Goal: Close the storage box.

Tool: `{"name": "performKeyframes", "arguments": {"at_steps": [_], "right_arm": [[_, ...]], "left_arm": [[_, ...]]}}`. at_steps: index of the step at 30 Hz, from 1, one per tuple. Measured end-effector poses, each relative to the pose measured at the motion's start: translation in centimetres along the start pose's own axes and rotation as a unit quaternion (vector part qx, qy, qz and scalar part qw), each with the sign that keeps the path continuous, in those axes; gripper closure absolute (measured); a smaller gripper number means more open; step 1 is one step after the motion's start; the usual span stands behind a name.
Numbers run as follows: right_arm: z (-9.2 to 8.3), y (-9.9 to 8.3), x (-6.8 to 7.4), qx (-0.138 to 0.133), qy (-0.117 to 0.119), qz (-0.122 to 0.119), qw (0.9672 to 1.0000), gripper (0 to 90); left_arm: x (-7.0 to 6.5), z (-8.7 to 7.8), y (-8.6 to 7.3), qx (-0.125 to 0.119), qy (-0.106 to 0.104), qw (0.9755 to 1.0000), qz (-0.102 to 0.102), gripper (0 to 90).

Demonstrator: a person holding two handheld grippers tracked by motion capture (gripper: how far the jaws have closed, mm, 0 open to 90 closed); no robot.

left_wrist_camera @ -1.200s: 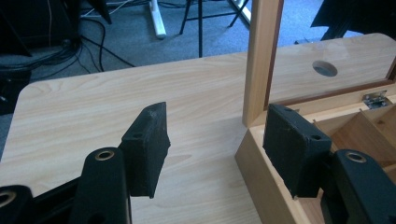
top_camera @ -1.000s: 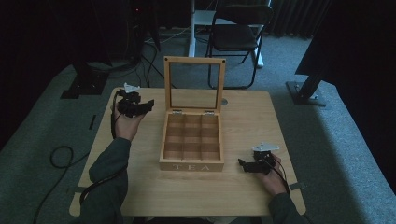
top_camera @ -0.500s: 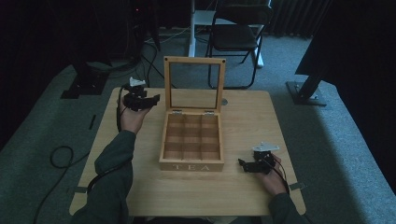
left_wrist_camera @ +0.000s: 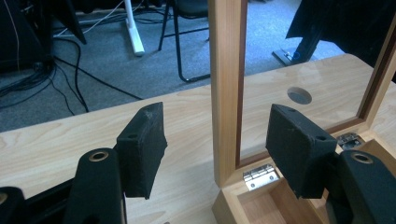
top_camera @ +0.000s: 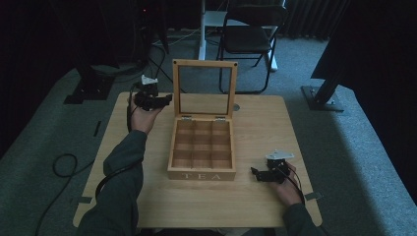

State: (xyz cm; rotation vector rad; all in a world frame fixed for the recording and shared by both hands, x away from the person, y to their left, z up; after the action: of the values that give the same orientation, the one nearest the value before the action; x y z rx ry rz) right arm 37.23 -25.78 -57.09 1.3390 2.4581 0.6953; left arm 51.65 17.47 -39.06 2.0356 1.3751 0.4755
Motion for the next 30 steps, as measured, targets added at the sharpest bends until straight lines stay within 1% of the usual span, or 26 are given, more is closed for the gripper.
{"name": "performKeyframes", "arguments": {"at_steps": [4,7,8,11,14,16,20,24,30], "right_arm": [[0.0,0.0,0.0,0.0,0.0,0.0,1.0,13.8],[0.0,0.0,0.0,0.0,0.0,0.0,1.0,13.8],[0.0,0.0,0.0,0.0,0.0,0.0,1.0,13.8],[0.0,0.0,0.0,0.0,0.0,0.0,1.0,13.8],[0.0,0.0,0.0,0.0,0.0,0.0,1.0,13.8],[0.0,0.0,0.0,0.0,0.0,0.0,1.0,13.8],[0.0,0.0,0.0,0.0,0.0,0.0,1.0,13.8],[0.0,0.0,0.0,0.0,0.0,0.0,1.0,13.8],[0.0,-0.1,0.0,0.0,-0.001,0.002,1.0,13.8]], "left_arm": [[0.0,0.4,0.4,0.005,0.005,1.0,0.005,37.2],[0.0,0.7,0.6,0.003,0.011,0.9999,0.007,36.3],[0.1,1.1,0.7,0.003,0.018,0.9998,0.007,36.3],[0.2,1.7,0.8,0.009,0.019,0.9997,0.01,36.6],[0.1,2.0,1.1,0.006,0.016,0.9998,0.014,36.6],[-0.1,2.1,1.3,0.002,0.012,0.9998,0.012,36.6],[-0.3,2.4,1.6,0.001,0.008,0.9999,0.012,36.6],[-0.3,2.6,1.9,0.003,0.007,0.9999,0.015,37.3],[-0.3,3.7,2.8,0.011,0.006,0.9999,0.012,37.6]]}}
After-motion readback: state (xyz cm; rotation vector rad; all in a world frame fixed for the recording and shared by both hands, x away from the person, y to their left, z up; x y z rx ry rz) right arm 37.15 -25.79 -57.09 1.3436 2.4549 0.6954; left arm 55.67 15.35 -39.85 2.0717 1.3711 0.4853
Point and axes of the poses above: each handheld gripper's, and its own axes: z roughly forward along the jaws, y roughly out of its top, x roughly to its left, the point moved 3 cm from there along z, roughly forward along the jaws, and after that the axes turned 15 degrees about x, right-handed, at the moved point
